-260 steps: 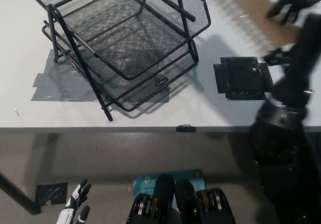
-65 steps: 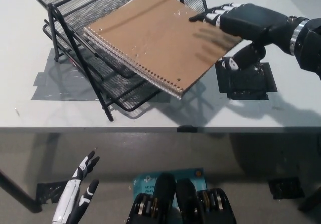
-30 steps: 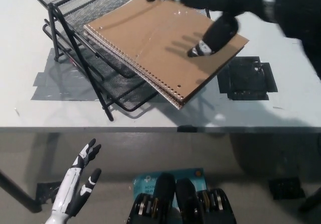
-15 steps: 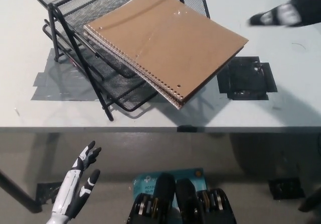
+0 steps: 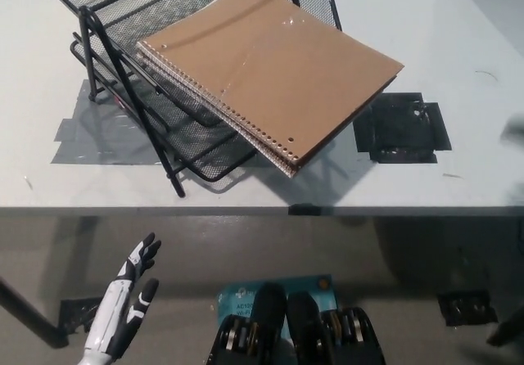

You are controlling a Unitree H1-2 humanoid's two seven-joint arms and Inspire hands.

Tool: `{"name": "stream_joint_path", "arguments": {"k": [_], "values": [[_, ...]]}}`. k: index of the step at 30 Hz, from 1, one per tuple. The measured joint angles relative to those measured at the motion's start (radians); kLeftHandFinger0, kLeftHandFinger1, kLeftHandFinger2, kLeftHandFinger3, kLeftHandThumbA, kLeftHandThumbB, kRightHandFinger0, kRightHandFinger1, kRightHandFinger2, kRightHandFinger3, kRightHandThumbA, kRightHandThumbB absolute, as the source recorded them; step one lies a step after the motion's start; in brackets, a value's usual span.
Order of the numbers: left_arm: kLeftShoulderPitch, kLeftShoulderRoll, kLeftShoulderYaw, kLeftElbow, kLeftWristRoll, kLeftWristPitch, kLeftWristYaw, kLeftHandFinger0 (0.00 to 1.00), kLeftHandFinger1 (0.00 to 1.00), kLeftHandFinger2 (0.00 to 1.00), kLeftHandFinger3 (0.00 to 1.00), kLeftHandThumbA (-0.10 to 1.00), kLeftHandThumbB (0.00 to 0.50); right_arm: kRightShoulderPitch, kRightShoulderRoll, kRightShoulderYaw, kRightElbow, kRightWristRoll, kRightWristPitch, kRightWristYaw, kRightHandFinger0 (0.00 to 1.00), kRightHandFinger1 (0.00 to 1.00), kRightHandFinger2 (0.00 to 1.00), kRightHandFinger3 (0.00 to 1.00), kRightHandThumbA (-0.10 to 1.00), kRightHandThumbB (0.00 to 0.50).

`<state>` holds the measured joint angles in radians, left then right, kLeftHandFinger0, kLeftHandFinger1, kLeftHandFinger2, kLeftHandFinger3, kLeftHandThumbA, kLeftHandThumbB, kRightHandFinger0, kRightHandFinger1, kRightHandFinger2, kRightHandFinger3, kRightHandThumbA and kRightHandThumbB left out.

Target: A person hands a notebook to the robot and the robot grabs it with its right hand and places it in the file tray kept in the centre of the desk infront of it.

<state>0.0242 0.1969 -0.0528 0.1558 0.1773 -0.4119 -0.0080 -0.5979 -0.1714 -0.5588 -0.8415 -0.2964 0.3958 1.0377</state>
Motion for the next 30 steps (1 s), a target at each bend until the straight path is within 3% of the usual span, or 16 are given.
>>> {"name": "stream_joint_path", "arguments": {"k": [1, 2, 3, 4, 5, 8, 15, 18, 22, 30], "values": [[0.001, 0.000, 0.000, 0.000, 0.000, 0.000, 0.000, 1.00, 1.00, 1.00, 1.00, 1.00, 0.343, 0.062, 0.040, 0.000, -0.003, 0.011, -0.003, -0.007, 1.00, 1.00, 1.00, 1.00, 1.00, 0.379], [0.004, 0.000, 0.000, 0.000, 0.000, 0.000, 0.000, 1.00, 1.00, 1.00, 1.00, 1.00, 0.344, 0.161, 0.108, 0.001, -0.006, 0.027, -0.009, -0.020, 1.00, 1.00, 1.00, 1.00, 1.00, 0.364], [0.004, 0.000, 0.000, 0.000, 0.000, 0.000, 0.000, 1.00, 1.00, 1.00, 1.00, 1.00, 0.344, 0.161, 0.108, 0.001, -0.006, 0.027, -0.009, -0.020, 1.00, 1.00, 1.00, 1.00, 1.00, 0.360], [0.005, 0.000, 0.000, 0.000, 0.000, 0.000, 0.000, 1.00, 1.00, 1.00, 1.00, 1.00, 0.340, 0.205, 0.140, 0.001, -0.003, 0.034, -0.014, -0.026, 1.00, 1.00, 1.00, 1.00, 1.00, 0.308], [0.013, 0.000, 0.000, 0.000, 0.000, 0.000, 0.000, 1.00, 1.00, 1.00, 1.00, 1.00, 0.339, 0.344, 0.246, 0.007, 0.037, 0.054, -0.039, -0.043, 1.00, 1.00, 1.00, 1.00, 1.00, 0.302], [0.024, 0.000, 0.000, 0.000, 0.000, -0.001, 0.001, 1.00, 1.00, 1.00, 1.00, 1.00, 0.344, 0.475, 0.339, 0.020, 0.119, 0.071, -0.078, -0.074, 1.00, 1.00, 1.00, 1.00, 1.00, 0.306], [0.042, -0.001, 0.000, 0.001, 0.000, -0.001, 0.002, 1.00, 1.00, 1.00, 1.00, 1.00, 0.341, 0.624, 0.345, 0.053, 0.372, 0.082, -0.183, -0.139, 1.00, 1.00, 1.00, 1.00, 1.00, 0.338], [0.044, -0.001, 0.000, 0.001, 0.000, -0.001, 0.002, 1.00, 1.00, 1.00, 1.00, 1.00, 0.344, 0.644, 0.346, 0.067, 0.484, 0.082, -0.227, -0.178, 1.00, 1.00, 1.00, 1.00, 1.00, 0.271], [0.042, -0.001, 0.002, 0.001, -0.001, -0.002, 0.003, 1.00, 1.00, 1.00, 1.00, 1.00, 0.354, 0.642, 0.346, 0.105, 0.623, 0.082, -0.294, -0.235, 1.00, 1.00, 1.00, 1.00, 1.00, 0.360], [0.039, -0.002, 0.004, 0.001, -0.001, -0.004, 0.005, 1.00, 1.00, 1.00, 1.00, 1.00, 0.351, 0.643, 0.344, 0.173, 0.745, 0.082, -0.415, -0.352, 1.00, 1.00, 1.00, 1.00, 1.00, 0.376]]}}
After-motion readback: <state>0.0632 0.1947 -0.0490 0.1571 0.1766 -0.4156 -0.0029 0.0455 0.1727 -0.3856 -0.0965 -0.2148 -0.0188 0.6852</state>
